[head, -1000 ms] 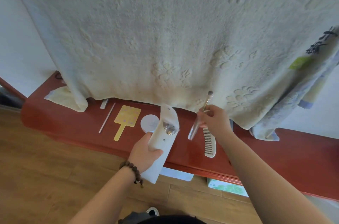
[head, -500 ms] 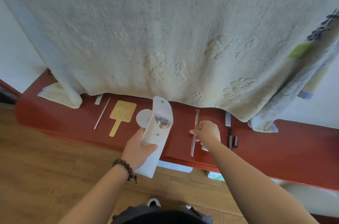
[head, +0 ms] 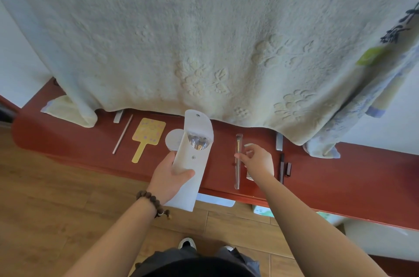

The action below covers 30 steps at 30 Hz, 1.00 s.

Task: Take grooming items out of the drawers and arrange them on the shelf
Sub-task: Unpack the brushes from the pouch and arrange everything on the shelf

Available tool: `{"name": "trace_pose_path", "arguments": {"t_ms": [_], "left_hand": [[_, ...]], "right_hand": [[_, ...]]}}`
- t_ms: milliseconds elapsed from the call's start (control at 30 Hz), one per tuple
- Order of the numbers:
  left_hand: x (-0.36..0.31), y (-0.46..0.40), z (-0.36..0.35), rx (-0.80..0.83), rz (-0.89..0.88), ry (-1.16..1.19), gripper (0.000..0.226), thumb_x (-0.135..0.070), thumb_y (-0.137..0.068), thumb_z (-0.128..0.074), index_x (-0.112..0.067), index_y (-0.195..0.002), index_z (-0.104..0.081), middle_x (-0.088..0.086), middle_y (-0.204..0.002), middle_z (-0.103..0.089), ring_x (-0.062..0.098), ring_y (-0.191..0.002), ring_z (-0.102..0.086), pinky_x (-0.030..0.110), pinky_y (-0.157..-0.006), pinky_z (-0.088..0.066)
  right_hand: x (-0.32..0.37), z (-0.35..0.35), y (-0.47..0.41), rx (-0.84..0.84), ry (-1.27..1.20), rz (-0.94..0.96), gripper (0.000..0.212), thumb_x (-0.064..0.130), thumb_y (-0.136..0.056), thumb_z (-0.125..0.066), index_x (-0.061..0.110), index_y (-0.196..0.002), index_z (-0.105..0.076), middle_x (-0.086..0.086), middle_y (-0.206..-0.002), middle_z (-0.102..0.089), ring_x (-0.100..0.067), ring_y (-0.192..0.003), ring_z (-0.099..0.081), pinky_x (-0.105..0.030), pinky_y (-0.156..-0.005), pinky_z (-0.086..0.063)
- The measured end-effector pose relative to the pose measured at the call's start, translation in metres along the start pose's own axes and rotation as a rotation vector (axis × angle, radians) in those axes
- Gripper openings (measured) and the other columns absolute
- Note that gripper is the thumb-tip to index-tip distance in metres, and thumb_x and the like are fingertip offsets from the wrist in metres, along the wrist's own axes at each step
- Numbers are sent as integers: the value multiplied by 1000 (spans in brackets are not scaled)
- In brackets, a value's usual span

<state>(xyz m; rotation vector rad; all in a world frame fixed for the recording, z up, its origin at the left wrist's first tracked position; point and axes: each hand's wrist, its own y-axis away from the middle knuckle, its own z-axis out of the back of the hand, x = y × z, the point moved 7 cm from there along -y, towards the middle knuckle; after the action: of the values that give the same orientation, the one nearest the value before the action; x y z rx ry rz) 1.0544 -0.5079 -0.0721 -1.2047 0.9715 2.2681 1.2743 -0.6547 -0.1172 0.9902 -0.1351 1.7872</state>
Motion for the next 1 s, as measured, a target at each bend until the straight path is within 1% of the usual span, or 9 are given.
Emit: {"name": "trace_pose_path", "arguments": {"t_ms": [167,300,433,533,633,667,767,900,1000], "left_hand": [[-12,4,-7,86,-23,42,36,-20,-80,-71,-25,-111,-54,-4,-104,-66,17,-92,-67,41,-77,-58],[-19,8,-13,129,-45,103,34,-18,-80,-73,-28,-109,-57,-6,-101,-70,13,-89,-69,42,-80,-58],[-24,12,-13,140,-79,76,32,-18,-81,-72,-30,-106,-57,-8,-99,-69,6,-85,-68,33,-75,-57],[-25,14,-12,153,-90,43,32,-19,-82,-72,-30,-106,-55,-10,-100,-68,6,-87,-67,28,-72,-55],[-21,17,-10,153,-74,51,32,-19,-81,-72,-28,-108,-56,-7,-101,-68,11,-91,-67,34,-77,-57],[-19,18,-9,145,-66,64,32,-19,-81,-72,-28,-108,-56,-6,-101,-68,12,-91,-68,37,-78,-57],[-14,19,-6,111,-52,86,33,-18,-80,-72,-28,-107,-58,-5,-101,-69,13,-90,-68,40,-80,-57],[-15,20,-8,113,-66,95,36,-16,-80,-72,-30,-109,-57,-6,-102,-69,12,-92,-67,40,-82,-56],[-12,23,-9,130,-74,70,36,-13,-81,-71,-30,-110,-56,-6,-102,-69,9,-92,-67,36,-81,-56]], "right_hand": [[65,16,26,40,-273,271,31,38,-76,-75,28,-102,-62,9,-84,-64,-3,-77,-57,-15,-66,-40],[98,11,41,101,-226,440,26,33,-68,-82,31,-84,-62,5,-88,-58,-5,-74,-54,-13,-67,-41],[101,10,40,104,-214,436,17,21,-74,-78,25,-72,-61,5,-80,-53,-6,-68,-48,-17,-65,-38],[103,24,32,20,-295,393,15,19,-78,-73,20,-71,-60,1,-75,-60,-9,-65,-52,-21,-64,-42],[101,51,19,-81,-479,322,14,27,-78,-74,20,-80,-62,0,-80,-66,-20,-79,-64,-44,-75,-55],[100,55,17,-82,-505,303,20,31,-77,-76,21,-87,-62,1,-86,-67,-20,-86,-65,-46,-78,-55],[93,41,23,15,-415,240,38,35,-72,-80,19,-102,-62,-1,-97,-66,-17,-89,-62,-28,-77,-53],[88,6,48,137,-309,264,24,31,-71,-80,19,-88,-67,-1,-85,-64,-7,-74,-55,-11,-62,-39],[90,1,52,146,-367,251,12,21,-78,-76,13,-82,-67,4,-71,-60,1,-57,-50,-9,-55,-38]]}}
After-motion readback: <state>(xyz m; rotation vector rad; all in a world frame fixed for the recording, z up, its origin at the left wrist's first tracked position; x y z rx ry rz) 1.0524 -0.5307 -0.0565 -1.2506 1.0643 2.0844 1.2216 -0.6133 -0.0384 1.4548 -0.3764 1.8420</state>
